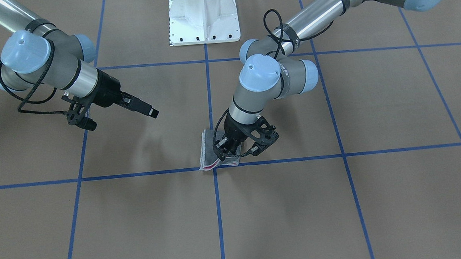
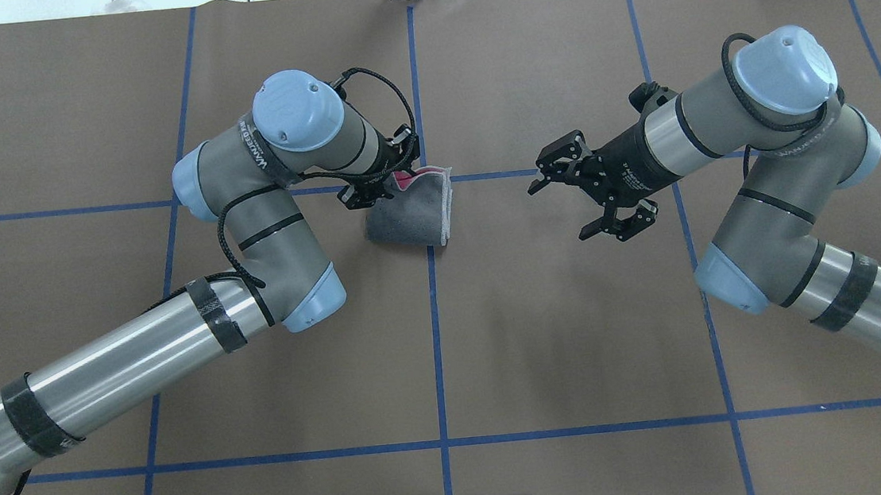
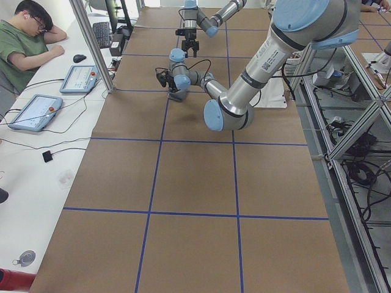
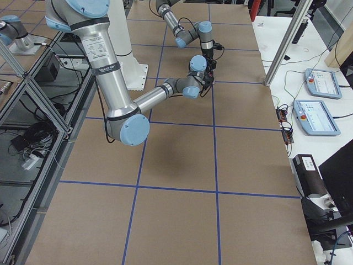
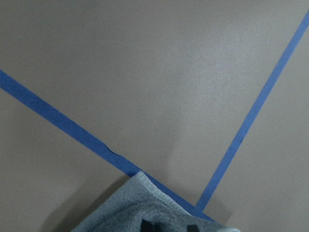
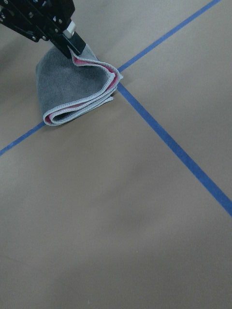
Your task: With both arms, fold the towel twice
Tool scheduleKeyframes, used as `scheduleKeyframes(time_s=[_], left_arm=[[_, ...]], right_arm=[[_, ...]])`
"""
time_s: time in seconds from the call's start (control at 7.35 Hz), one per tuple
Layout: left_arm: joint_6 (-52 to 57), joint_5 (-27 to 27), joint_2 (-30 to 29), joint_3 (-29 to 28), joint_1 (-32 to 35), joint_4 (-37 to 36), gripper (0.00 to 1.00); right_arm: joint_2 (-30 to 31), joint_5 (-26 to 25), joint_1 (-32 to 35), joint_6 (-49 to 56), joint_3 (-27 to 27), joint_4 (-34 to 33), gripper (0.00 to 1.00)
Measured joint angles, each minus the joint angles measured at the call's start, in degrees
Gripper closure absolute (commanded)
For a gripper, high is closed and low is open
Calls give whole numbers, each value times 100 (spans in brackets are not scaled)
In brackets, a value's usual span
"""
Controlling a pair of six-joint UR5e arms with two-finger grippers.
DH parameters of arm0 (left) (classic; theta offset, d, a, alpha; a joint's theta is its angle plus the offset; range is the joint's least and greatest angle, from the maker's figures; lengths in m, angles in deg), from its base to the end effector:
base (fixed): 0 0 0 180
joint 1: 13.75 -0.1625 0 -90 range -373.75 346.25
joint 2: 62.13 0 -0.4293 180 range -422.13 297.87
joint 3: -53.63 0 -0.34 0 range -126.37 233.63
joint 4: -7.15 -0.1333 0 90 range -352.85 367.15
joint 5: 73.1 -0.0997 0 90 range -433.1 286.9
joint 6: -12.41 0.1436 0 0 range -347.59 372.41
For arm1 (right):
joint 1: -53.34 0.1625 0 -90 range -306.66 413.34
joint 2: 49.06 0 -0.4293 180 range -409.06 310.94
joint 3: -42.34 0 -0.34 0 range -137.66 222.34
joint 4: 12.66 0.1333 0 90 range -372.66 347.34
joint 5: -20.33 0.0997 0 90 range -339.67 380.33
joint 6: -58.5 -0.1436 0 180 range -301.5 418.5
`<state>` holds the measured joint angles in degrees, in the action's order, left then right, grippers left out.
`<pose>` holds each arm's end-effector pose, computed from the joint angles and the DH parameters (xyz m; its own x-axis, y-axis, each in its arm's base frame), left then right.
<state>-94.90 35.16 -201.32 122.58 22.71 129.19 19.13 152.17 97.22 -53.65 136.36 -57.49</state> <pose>0.5850 -0.5421 0.2640 0.2790 -0.5574 -0.7819 0.4490 0.7955 -0.4069 -0.4059 -0.4423 0.3535 0.1941 0.5763 0.7939 -0.1457 0.8172 -0.5576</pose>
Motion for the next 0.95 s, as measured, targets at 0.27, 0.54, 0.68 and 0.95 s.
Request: scheduleKeyframes(time_s=[0.27, 0.54, 0.68, 0.95], left_arm=[[-31, 2, -2, -24, 73, 117, 0], [-72, 2, -3, -116, 107, 282, 0], [-77, 2, -12, -179, 108, 374, 0], [-102, 2, -108, -284, 96, 451, 0]], right_arm=[[-6, -2, 4, 0, -7, 0, 1], [-6, -4, 6, 0, -13, 0, 1], [-3, -5, 9, 0, -15, 0, 1], [8, 5, 25, 0, -8, 0, 1]])
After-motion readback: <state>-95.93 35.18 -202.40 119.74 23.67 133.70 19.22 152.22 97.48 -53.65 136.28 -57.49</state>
